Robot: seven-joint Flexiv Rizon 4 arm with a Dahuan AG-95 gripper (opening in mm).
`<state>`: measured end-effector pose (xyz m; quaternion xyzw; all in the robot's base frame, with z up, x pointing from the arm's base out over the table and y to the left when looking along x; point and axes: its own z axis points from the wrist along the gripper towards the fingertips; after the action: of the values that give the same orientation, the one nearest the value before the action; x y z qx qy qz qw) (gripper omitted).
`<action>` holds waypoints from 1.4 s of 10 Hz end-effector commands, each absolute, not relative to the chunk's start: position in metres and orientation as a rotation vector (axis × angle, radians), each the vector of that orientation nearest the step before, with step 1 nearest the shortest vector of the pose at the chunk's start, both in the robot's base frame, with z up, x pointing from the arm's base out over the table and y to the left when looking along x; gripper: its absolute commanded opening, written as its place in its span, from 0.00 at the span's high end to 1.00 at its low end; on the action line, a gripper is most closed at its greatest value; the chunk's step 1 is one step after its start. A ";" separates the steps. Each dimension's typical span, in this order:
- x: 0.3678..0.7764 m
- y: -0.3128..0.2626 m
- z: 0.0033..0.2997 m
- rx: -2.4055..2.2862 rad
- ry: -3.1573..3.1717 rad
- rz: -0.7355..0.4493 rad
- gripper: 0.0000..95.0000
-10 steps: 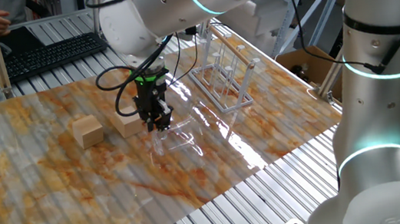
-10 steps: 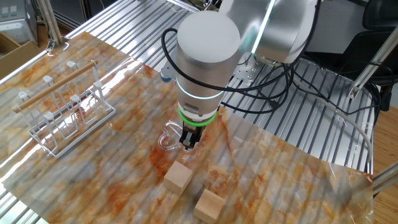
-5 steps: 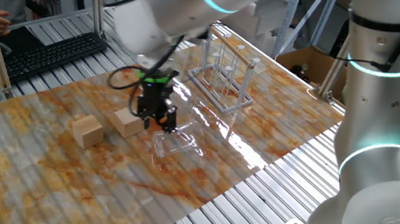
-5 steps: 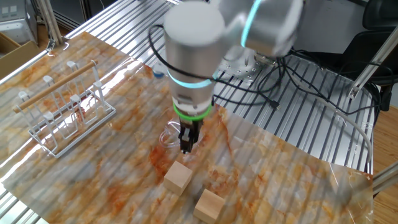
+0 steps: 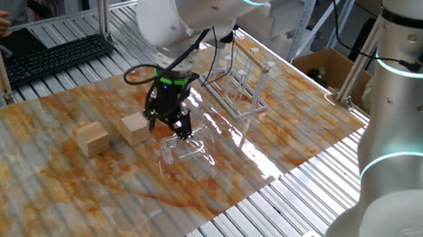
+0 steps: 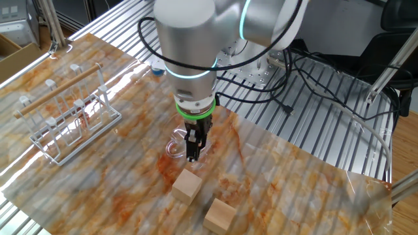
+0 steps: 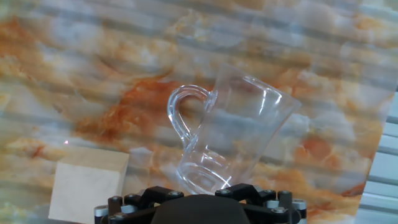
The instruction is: Put the cup on the cup rack
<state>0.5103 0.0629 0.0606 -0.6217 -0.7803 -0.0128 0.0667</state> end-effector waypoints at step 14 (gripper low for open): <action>0.508 0.063 0.063 -2.078 -2.292 0.116 0.00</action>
<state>0.5090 0.0623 0.0614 -0.6746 -0.7369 0.0383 0.0202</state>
